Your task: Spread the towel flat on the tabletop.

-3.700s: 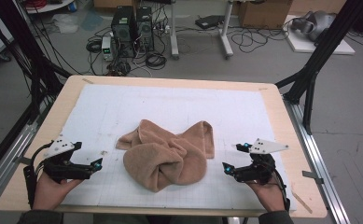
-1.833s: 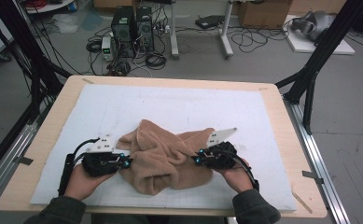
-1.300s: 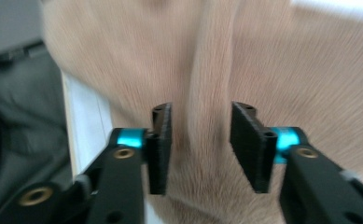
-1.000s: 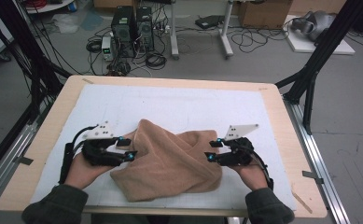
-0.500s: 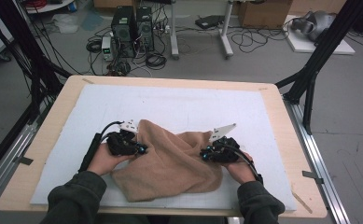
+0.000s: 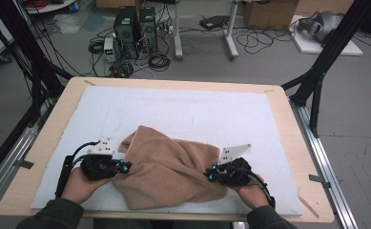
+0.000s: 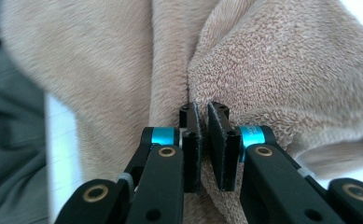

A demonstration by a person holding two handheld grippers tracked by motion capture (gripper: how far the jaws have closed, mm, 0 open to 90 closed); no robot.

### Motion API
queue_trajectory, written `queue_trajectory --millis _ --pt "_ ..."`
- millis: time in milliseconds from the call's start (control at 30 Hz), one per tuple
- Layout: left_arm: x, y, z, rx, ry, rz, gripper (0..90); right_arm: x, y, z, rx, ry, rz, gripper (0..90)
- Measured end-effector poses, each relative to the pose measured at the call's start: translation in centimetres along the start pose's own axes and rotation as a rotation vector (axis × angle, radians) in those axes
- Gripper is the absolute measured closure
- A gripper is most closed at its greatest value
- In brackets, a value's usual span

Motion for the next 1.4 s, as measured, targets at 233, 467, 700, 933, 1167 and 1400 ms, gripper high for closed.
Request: queue_trajectory --millis 233,467,700,933,1167,1400 --pt "-0.7 -0.6 -0.2 -0.005 0.032 -0.045 85.0 -0.8 -0.4 1.0 -0.024 -0.02 0.008 72.6" --pt "1.2 -5.0 2.5 -0.02 -0.002 -0.097 57.1 -2.6 -3.7 -3.8 0.002 0.106 -0.059 55.9" --pt "6.2 -5.3 6.3 -0.076 -0.132 0.036 43.2 -0.2 -4.7 -9.0 0.034 0.206 0.0 41.5" --pt "7.6 -4.1 6.8 -0.086 -0.124 0.138 70.5 2.2 -3.4 -10.1 0.092 0.042 0.099 82.0" --pt "4.5 -6.7 6.6 -0.088 -0.185 -0.042 78.8 -2.2 -5.9 -9.8 0.061 0.174 -0.025 84.0" --pt "0.3 -7.9 6.1 -0.115 -0.193 -0.149 78.5 -8.3 -8.4 -8.5 0.021 0.315 -0.18 83.6"
Point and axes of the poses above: each handheld gripper's, and its own axes: x roughly forward along the jaws, y roughly out of its underside, z roughly to its left, the point moved 4 cm from there along x, roughly forward along the jaws, and after that the axes turned 4 degrees about -y, right-handed, at the moved point
